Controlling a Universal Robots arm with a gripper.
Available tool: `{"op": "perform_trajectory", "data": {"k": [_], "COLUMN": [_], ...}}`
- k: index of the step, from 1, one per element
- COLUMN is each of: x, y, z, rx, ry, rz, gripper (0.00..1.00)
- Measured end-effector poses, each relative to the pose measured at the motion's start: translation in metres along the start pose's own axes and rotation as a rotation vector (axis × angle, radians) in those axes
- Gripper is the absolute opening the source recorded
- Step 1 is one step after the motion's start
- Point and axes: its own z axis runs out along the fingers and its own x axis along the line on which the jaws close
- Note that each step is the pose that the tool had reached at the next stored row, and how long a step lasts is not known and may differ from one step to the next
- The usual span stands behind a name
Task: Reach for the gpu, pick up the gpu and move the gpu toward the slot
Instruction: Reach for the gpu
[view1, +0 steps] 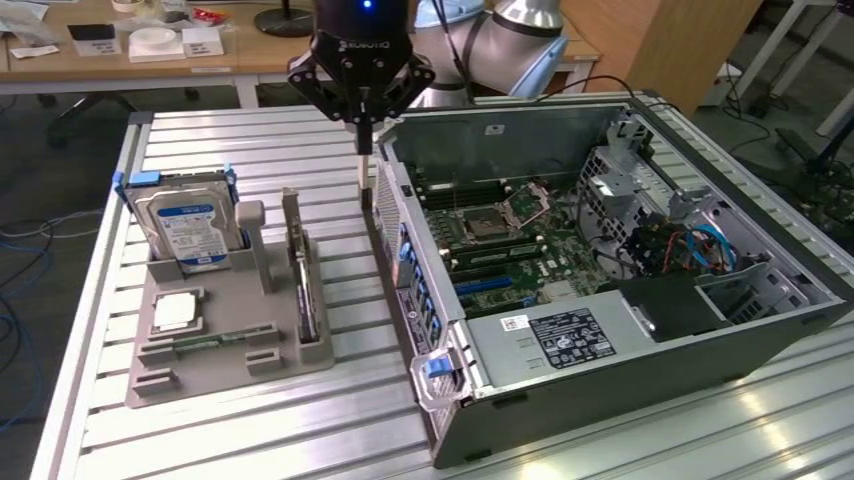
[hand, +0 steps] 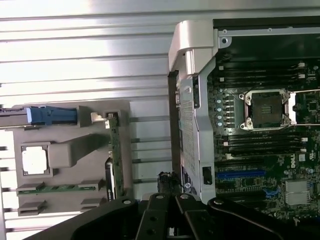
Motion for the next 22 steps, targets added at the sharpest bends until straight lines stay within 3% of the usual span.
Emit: {"op": "perform_trajectory", "data": {"k": [22], "x": [0.036], "y": [-0.0047], "z": [-0.0011], "rx": [0.0001], "ry": [0.0002], "rz": [0.0], "gripper": [0.11]}}
